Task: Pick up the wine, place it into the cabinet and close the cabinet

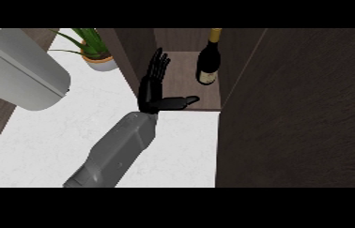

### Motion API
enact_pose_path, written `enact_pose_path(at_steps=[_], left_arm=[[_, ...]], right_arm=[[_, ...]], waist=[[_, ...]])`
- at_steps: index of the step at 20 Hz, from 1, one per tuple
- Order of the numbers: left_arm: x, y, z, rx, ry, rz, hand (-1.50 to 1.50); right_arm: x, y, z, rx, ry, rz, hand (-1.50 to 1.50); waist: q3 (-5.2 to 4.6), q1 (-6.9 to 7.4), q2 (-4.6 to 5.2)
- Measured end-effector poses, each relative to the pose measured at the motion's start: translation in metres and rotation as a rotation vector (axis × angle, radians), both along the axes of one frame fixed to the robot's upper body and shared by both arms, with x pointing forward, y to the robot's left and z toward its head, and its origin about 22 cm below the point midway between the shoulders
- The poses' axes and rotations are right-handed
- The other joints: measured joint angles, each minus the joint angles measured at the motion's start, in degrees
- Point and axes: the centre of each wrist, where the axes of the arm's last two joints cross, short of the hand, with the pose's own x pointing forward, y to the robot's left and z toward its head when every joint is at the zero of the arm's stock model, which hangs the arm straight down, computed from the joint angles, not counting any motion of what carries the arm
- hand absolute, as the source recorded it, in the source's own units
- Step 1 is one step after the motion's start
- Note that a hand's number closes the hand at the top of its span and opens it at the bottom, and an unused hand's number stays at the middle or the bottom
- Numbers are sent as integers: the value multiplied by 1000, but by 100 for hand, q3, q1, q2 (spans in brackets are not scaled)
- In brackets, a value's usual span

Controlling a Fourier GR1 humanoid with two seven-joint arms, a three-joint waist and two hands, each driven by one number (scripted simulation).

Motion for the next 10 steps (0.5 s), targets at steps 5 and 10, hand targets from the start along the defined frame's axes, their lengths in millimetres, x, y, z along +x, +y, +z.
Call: enact_pose_path(at_steps=[5,10], left_arm=[[-28,6,13,15,-12,-71,-150],[-66,23,36,21,-31,-116,-150]], right_arm=[[-3,3,5,-6,-3,-11,-150],[0,6,7,5,-7,1,-150]], waist=[[21,93,-46],[27,74,-34]])
